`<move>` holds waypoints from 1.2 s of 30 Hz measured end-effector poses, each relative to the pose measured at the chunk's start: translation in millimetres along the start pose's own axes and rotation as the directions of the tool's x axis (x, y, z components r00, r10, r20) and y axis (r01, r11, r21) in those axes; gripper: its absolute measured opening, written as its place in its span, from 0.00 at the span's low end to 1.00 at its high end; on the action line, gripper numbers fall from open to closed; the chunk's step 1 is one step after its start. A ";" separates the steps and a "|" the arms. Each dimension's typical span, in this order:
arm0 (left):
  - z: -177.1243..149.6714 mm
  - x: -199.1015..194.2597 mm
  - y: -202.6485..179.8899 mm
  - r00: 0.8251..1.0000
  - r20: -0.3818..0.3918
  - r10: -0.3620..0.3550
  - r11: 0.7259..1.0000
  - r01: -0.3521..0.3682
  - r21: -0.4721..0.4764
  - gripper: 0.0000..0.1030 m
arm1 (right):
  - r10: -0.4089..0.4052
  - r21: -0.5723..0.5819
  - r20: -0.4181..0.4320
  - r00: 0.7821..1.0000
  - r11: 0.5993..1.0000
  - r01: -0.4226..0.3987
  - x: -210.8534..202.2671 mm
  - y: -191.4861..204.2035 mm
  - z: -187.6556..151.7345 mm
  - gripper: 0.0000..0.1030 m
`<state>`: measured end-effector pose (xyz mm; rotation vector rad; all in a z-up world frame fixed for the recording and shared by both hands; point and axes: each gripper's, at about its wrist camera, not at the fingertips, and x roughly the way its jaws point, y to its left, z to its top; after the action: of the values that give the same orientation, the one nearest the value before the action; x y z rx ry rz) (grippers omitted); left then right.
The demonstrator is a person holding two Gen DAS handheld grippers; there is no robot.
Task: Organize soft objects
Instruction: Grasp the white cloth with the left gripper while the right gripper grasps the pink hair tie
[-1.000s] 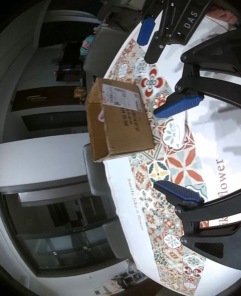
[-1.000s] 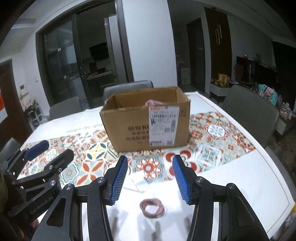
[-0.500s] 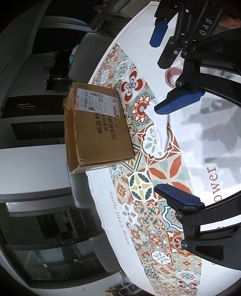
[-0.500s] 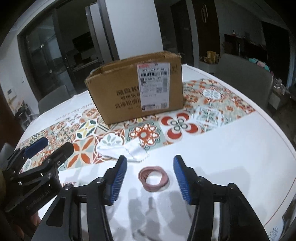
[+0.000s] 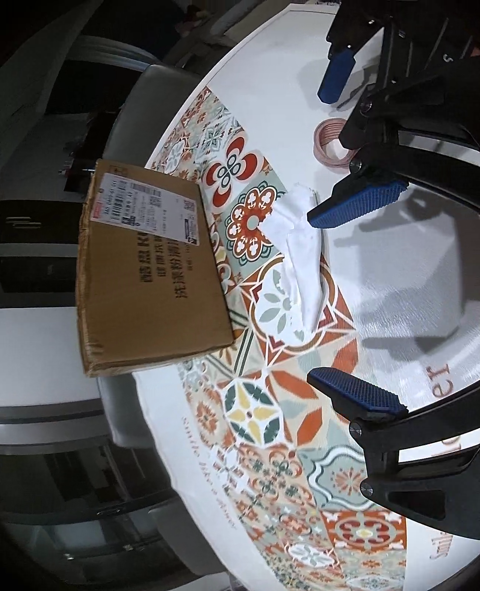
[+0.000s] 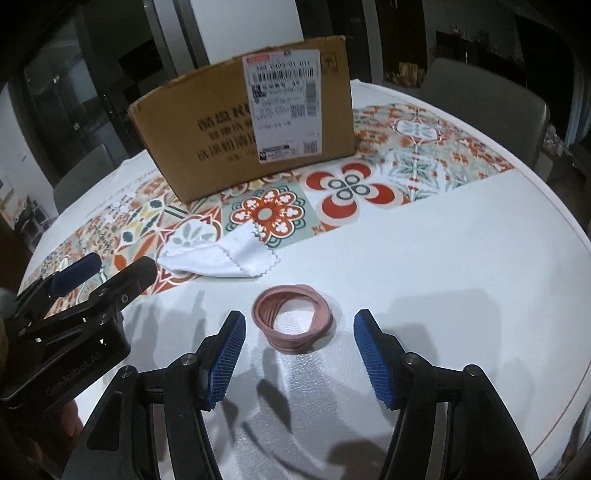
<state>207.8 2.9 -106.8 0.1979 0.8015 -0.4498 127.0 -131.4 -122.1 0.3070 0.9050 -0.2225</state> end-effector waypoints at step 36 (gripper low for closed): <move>7.9 59.1 -26.1 0.994 -0.106 -0.030 0.999 0.032 0.018 0.33 | -0.002 -0.084 -0.022 1.000 0.996 0.001 25.0 -4.7 9.1 0.27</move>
<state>236.9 -41.4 -144.6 0.2289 0.9055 -0.4797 147.1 -140.6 -137.5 0.2309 0.9341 -0.1820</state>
